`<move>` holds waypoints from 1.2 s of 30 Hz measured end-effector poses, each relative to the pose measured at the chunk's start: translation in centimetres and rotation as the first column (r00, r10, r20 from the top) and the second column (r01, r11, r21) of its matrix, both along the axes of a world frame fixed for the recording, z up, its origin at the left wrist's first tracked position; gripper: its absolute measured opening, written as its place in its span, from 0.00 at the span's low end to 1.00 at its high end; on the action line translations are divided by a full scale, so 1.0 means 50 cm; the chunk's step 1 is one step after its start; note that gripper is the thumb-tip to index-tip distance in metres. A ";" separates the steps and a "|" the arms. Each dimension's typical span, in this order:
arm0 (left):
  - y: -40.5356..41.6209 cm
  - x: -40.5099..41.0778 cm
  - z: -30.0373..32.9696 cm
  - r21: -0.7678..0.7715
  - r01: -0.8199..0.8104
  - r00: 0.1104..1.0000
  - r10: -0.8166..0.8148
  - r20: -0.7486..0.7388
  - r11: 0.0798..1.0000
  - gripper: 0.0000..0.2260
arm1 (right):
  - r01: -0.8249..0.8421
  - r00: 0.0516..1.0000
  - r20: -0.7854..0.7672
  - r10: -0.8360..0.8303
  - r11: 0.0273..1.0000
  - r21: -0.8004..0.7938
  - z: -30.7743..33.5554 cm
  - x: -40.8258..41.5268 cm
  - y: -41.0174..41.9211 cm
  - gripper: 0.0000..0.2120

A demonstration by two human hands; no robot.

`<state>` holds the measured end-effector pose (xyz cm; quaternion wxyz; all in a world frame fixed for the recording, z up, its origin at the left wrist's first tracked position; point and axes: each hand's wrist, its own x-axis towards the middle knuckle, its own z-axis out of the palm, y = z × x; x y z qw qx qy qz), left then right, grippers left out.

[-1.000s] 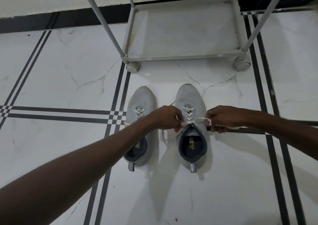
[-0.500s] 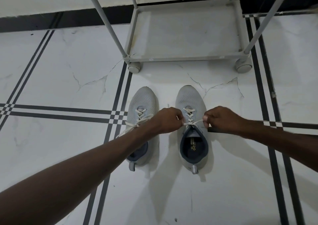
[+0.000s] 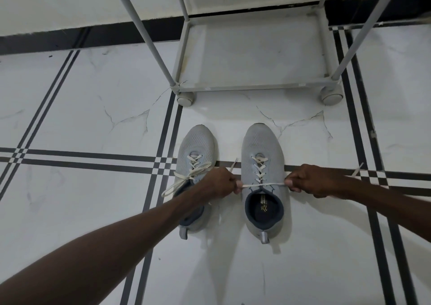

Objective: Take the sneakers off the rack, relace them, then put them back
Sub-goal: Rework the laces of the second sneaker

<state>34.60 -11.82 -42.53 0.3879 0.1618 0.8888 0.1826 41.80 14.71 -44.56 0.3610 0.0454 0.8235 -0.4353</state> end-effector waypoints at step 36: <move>0.109 -0.041 0.029 0.402 -0.636 0.723 0.327 0.609 0.659 0.10 | 0.351 0.875 -0.190 -0.446 0.853 -0.385 0.105 0.000 -0.067 0.15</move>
